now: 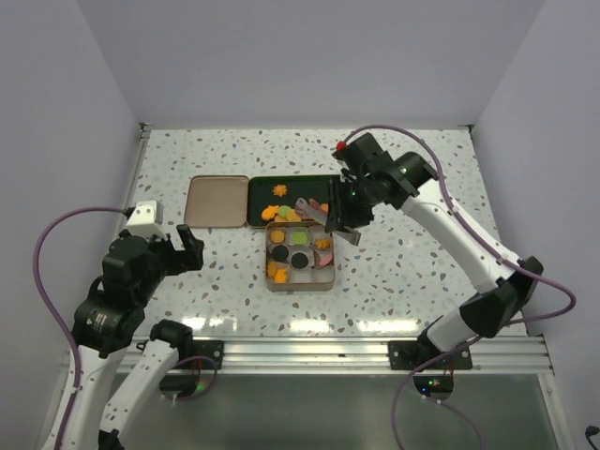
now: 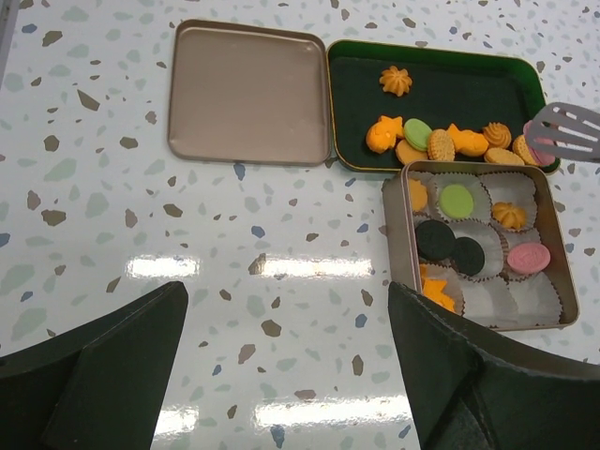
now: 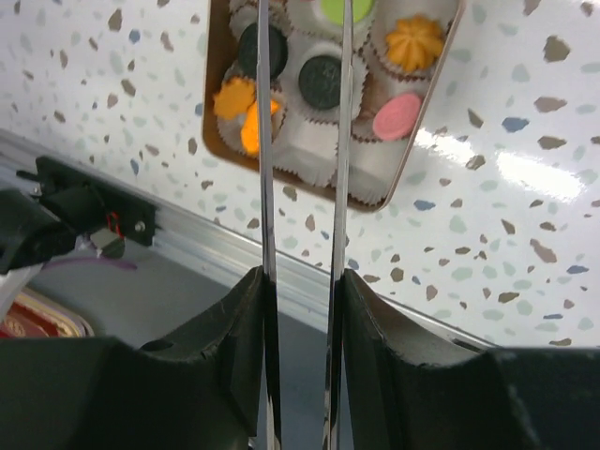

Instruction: Pack the cookies

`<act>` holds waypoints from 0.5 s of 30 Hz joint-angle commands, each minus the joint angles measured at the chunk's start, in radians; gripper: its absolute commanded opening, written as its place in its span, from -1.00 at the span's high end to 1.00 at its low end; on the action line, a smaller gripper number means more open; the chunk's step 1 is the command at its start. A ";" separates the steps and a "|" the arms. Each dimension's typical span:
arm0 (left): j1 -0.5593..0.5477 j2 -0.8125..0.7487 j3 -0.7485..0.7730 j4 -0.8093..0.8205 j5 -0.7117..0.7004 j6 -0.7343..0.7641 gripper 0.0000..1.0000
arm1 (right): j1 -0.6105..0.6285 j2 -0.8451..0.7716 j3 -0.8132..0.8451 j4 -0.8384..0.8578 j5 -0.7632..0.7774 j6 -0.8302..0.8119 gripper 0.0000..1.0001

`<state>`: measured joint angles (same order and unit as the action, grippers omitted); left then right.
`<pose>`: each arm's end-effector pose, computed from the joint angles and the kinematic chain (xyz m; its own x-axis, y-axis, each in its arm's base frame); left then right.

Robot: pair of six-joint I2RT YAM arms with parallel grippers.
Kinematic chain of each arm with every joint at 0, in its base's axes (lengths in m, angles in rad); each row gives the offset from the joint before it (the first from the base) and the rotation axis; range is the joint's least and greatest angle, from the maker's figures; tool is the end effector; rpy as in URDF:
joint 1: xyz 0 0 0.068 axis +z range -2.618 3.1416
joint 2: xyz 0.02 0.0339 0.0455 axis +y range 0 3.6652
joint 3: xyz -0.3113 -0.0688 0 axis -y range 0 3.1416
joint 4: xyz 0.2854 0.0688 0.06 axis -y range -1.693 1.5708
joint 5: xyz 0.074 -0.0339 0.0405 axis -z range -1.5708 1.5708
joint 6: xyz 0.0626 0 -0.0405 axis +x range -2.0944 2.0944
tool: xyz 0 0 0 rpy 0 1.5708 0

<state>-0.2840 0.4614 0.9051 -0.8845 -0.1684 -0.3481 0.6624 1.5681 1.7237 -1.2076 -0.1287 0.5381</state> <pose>0.0951 -0.0168 0.3709 -0.4296 -0.2249 -0.8746 -0.0168 0.9703 -0.2413 0.2784 0.2273 0.4101 -0.9263 -0.0779 -0.3686 -0.2159 0.9116 0.3498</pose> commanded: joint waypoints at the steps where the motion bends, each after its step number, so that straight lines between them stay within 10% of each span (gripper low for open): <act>1: -0.007 0.019 0.008 0.028 -0.002 0.004 -0.86 | 0.042 -0.092 -0.119 0.092 -0.095 0.006 0.50; 15: -0.007 0.013 0.009 0.027 -0.002 0.004 -0.86 | 0.190 -0.198 -0.365 0.152 -0.051 0.117 0.53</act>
<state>-0.2840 0.4767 0.9051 -0.8845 -0.1680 -0.3481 0.8562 1.4303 1.3624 -1.1034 -0.1810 0.6197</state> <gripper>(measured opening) 0.930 0.367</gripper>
